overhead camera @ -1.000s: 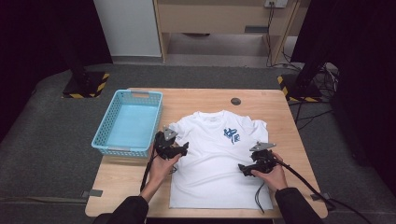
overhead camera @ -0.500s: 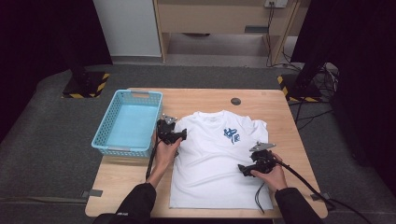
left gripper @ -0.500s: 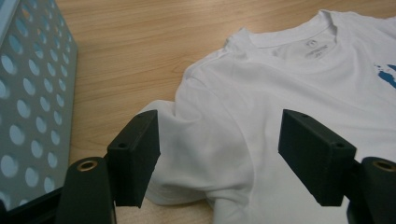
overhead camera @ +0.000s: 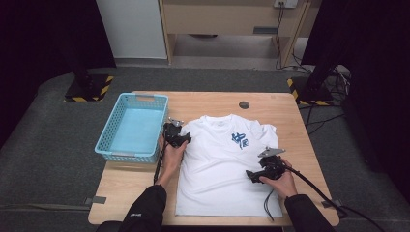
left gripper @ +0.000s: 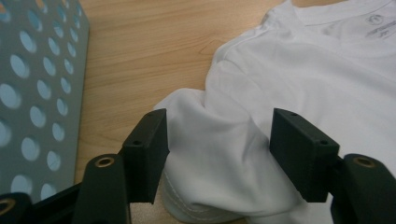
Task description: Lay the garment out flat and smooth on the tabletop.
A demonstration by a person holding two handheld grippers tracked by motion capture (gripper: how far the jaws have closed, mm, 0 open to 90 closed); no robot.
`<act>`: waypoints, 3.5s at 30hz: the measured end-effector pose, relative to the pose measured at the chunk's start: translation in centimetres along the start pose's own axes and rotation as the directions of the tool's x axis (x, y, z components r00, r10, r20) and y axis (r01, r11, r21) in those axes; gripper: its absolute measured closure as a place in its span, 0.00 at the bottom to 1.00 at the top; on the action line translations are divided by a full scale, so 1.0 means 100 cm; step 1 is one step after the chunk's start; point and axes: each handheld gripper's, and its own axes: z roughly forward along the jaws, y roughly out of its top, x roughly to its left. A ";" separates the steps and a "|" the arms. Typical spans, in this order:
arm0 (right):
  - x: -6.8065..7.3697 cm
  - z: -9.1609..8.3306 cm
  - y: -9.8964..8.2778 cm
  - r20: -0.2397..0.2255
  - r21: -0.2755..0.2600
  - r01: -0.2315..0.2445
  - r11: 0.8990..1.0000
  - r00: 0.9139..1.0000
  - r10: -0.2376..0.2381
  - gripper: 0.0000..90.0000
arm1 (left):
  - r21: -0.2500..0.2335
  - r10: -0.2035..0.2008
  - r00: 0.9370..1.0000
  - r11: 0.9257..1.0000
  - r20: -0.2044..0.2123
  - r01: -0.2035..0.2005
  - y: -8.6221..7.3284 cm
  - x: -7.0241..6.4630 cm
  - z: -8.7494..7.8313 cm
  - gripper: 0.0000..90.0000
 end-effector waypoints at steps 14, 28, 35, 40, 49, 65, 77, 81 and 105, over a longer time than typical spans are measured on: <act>0.000 0.000 0.000 -0.002 -0.001 0.000 1.000 1.000 0.000 0.07 | 0.072 0.059 0.998 0.996 -0.025 -0.057 0.001 -0.010 0.001 0.87; 0.001 0.000 0.000 -0.003 -0.001 -0.001 1.000 1.000 0.001 0.07 | -0.005 0.075 0.993 0.997 0.096 -0.075 0.029 -0.038 -0.027 0.95; 0.001 0.000 0.000 -0.002 -0.002 0.001 1.000 1.000 -0.001 0.07 | 0.021 0.117 0.971 0.992 0.211 -0.124 0.032 -0.077 -0.019 0.95; 0.001 0.000 0.000 -0.003 -0.002 0.002 1.000 1.000 -0.002 0.07 | 0.026 0.129 0.941 0.989 0.314 -0.145 0.030 -0.095 -0.012 0.86; 0.001 0.000 0.000 -0.004 -0.002 0.001 1.000 1.000 -0.001 0.07 | -0.033 0.066 0.943 0.998 0.326 -0.059 0.035 -0.073 -0.019 0.63; 0.001 0.000 0.000 -0.005 -0.003 0.004 1.000 1.000 -0.004 0.07 | 0.042 0.090 0.933 0.993 0.348 -0.112 0.023 -0.088 0.010 0.55; 0.001 0.000 0.000 -0.004 -0.004 0.005 1.000 1.000 -0.005 0.08 | 0.054 0.138 0.935 0.985 0.326 -0.164 0.023 -0.092 -0.001 0.97; 0.001 0.000 0.000 -0.003 -0.004 0.004 1.000 1.000 -0.004 0.08 | 0.026 0.122 0.949 0.990 0.291 -0.135 0.030 -0.079 -0.015 0.98; 0.001 0.001 0.000 -0.003 -0.007 0.000 1.000 1.000 0.000 0.07 | 0.038 0.085 0.996 0.996 -0.011 -0.084 0.025 -0.003 -0.051 0.71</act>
